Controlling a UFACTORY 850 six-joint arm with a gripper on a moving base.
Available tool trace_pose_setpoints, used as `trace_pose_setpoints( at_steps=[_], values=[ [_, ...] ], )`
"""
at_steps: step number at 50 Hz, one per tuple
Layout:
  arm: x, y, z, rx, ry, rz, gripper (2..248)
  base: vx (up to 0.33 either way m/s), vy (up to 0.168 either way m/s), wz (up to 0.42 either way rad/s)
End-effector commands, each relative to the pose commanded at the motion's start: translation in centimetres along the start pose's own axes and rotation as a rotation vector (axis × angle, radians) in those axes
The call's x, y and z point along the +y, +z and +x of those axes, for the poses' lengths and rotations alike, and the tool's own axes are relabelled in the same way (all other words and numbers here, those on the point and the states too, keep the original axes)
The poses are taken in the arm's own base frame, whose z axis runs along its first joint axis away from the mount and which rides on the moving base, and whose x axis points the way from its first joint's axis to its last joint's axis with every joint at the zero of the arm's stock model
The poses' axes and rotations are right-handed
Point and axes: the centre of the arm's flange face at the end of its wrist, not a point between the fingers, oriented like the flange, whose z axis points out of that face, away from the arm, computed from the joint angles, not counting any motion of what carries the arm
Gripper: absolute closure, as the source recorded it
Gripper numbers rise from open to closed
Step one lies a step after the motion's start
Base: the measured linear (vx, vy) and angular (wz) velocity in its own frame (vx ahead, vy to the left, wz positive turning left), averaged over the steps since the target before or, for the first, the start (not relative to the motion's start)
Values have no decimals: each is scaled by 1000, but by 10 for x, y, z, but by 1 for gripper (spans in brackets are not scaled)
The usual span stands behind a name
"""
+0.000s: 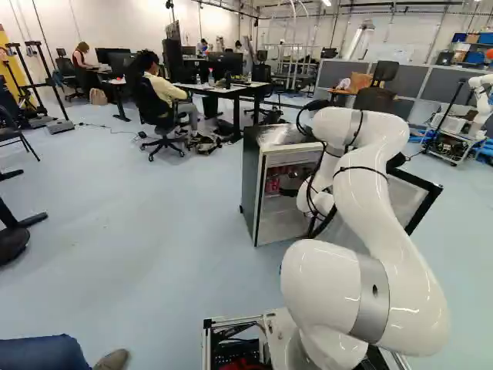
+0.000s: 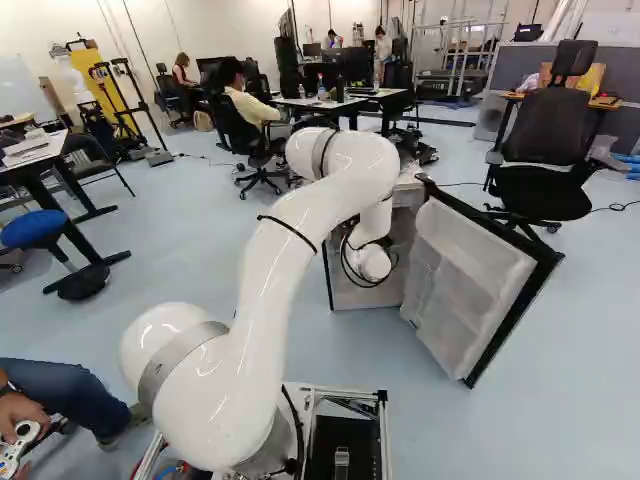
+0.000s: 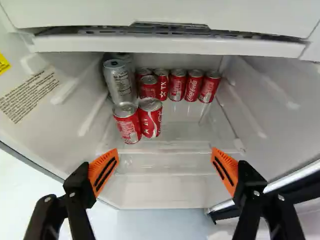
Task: Grab a drink from the fridge
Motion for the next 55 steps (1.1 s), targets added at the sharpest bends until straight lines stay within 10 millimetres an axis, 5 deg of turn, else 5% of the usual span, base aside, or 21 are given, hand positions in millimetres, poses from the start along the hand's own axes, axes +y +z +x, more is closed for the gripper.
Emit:
trace_pose_setpoints(
  at_steps=[35,55],
  values=[
    [6,64,-23,47,-40,11,3,0,0,0],
    [6,66,-23,52,-43,12,6,0,0,0]
  ],
)
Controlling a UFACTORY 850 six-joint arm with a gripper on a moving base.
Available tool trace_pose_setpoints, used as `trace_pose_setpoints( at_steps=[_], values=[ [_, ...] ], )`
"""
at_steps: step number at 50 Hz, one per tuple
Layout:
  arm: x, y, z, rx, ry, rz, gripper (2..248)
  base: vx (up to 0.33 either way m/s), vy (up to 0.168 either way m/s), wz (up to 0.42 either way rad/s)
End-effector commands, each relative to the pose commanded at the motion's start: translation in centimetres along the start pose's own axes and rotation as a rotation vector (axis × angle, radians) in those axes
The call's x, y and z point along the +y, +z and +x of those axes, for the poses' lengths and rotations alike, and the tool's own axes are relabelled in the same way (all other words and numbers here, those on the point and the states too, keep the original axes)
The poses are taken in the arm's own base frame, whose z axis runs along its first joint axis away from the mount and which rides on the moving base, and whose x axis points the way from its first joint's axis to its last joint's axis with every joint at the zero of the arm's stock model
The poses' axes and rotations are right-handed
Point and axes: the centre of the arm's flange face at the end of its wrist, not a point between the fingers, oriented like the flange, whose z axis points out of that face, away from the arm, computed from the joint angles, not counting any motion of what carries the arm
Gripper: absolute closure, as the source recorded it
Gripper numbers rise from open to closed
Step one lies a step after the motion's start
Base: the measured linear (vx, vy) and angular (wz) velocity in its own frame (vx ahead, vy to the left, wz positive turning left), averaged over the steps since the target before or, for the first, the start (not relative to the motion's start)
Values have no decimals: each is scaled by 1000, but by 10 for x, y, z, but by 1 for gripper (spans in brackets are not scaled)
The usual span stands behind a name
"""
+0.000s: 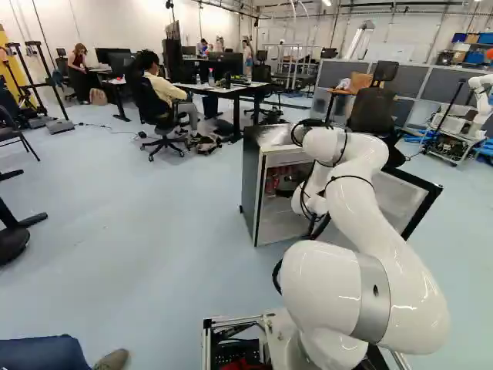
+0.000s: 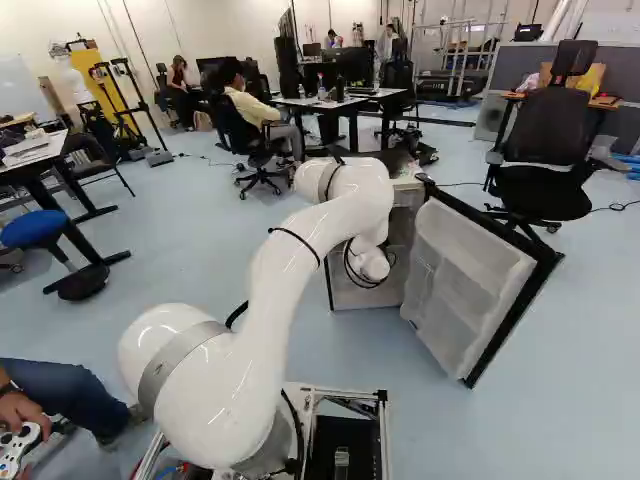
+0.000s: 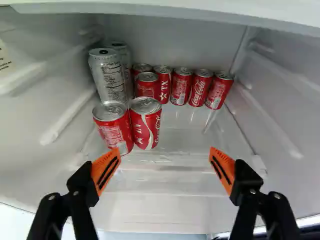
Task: Grab a drink from the fridge
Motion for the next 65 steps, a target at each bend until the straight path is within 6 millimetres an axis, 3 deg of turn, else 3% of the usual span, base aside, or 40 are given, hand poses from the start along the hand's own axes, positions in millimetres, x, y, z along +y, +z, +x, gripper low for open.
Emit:
trace_pose_setpoints(
  at_steps=[2,6,7,11,12,17,18,27,28,65],
  values=[
    [0,0,0,0,0,0,19,0,0,0],
    [0,0,0,0,0,0,19,0,0,0],
    [0,0,0,0,0,0,32,0,0,0],
    [0,0,0,0,0,0,32,0,0,0],
    [0,0,0,0,0,0,44,0,0,0],
    [0,0,0,0,0,0,44,0,0,0],
    [0,0,0,0,0,0,56,0,0,0],
    [0,0,0,0,0,0,68,0,0,0],
    [0,0,0,0,0,0,80,0,0,0],
    [0,0,0,0,0,0,82,0,0,0]
  ],
)
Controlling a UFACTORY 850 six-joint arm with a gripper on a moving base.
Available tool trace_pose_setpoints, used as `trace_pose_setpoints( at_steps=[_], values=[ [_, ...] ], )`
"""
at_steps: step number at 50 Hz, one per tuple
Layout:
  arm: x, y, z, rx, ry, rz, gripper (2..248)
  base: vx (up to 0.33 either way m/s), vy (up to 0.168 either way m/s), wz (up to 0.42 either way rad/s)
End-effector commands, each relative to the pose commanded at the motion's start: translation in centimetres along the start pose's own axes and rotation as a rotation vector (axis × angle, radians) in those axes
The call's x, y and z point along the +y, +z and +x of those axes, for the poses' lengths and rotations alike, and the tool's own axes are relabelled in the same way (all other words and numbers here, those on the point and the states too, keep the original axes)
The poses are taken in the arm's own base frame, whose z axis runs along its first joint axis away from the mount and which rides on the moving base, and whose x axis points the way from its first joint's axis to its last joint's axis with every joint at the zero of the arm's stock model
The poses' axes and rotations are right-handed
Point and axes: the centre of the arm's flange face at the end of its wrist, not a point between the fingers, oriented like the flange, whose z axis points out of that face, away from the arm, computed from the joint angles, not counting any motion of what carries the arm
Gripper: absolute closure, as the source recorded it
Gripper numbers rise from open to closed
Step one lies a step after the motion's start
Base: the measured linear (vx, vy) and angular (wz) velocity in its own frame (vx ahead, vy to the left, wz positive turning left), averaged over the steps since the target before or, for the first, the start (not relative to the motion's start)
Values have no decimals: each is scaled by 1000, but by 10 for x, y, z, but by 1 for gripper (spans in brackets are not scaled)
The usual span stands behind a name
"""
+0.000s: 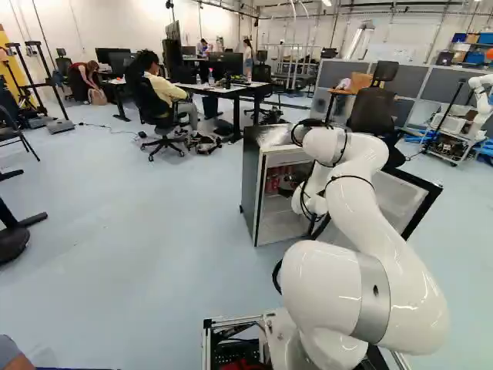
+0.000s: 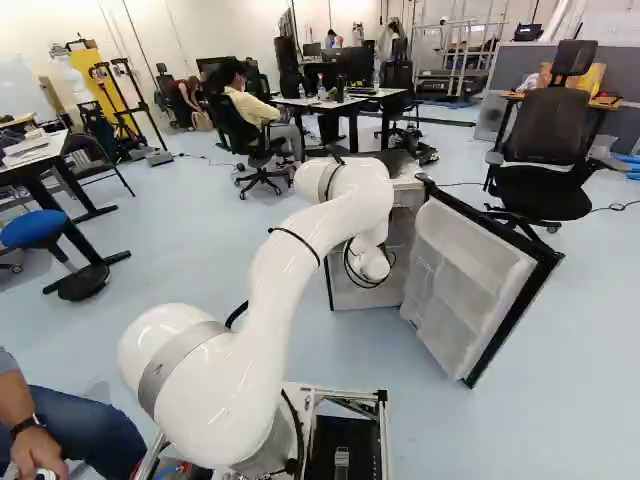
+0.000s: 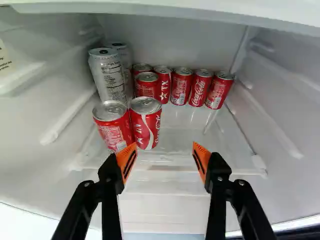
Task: Grab a drink from the fridge
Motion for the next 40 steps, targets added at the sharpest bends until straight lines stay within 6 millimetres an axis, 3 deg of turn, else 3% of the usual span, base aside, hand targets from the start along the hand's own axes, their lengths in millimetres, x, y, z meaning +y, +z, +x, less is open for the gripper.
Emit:
trace_pose_setpoints(
  at_steps=[4,5,10,11,16,40],
  values=[
    [0,0,0,0,0,0,82,0,0,0],
    [0,0,0,0,0,0,95,0,0,0],
    [0,0,0,0,0,0,95,0,0,0],
    [0,0,0,0,0,0,109,0,0,0],
    [0,0,0,0,0,0,114,0,0,0],
    [-5,3,2,2,-4,8,113,0,0,0]
  ],
)
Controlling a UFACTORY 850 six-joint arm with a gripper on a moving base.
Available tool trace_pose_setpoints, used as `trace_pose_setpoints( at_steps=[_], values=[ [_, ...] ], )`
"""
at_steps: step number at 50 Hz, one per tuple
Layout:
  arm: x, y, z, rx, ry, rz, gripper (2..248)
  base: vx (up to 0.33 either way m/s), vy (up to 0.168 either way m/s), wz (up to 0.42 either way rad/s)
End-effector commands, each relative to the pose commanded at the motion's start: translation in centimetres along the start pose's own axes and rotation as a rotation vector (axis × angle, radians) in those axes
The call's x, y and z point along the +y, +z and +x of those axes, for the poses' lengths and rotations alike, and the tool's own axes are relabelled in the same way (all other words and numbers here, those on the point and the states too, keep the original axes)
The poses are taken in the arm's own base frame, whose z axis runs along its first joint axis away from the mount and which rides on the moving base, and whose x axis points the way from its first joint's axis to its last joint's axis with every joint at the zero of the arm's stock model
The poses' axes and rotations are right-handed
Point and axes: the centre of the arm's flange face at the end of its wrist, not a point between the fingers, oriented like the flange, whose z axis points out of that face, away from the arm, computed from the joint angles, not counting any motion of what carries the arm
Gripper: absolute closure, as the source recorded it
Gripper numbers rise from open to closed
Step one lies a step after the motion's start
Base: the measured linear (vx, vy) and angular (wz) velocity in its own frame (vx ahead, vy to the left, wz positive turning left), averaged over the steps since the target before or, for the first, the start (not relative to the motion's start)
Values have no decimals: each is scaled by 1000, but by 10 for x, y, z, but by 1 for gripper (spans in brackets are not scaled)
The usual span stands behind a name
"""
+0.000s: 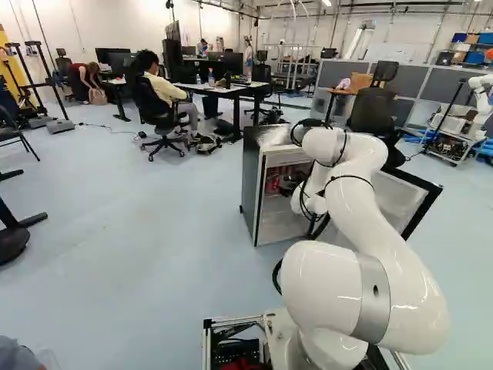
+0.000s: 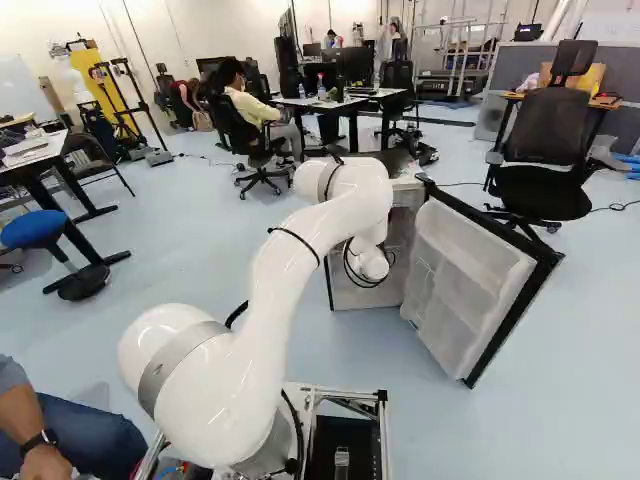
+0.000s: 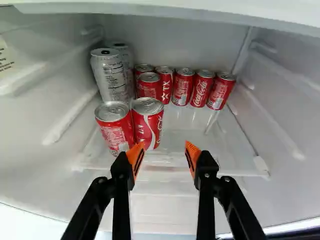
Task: Grab a drink from the fridge
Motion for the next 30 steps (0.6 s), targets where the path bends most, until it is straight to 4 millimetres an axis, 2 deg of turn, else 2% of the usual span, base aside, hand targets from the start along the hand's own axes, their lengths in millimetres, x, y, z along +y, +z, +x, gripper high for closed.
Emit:
trace_pose_setpoints(
  at_steps=[30],
  values=[
    [-4,17,3,22,-19,10,113,0,0,0]
  ],
)
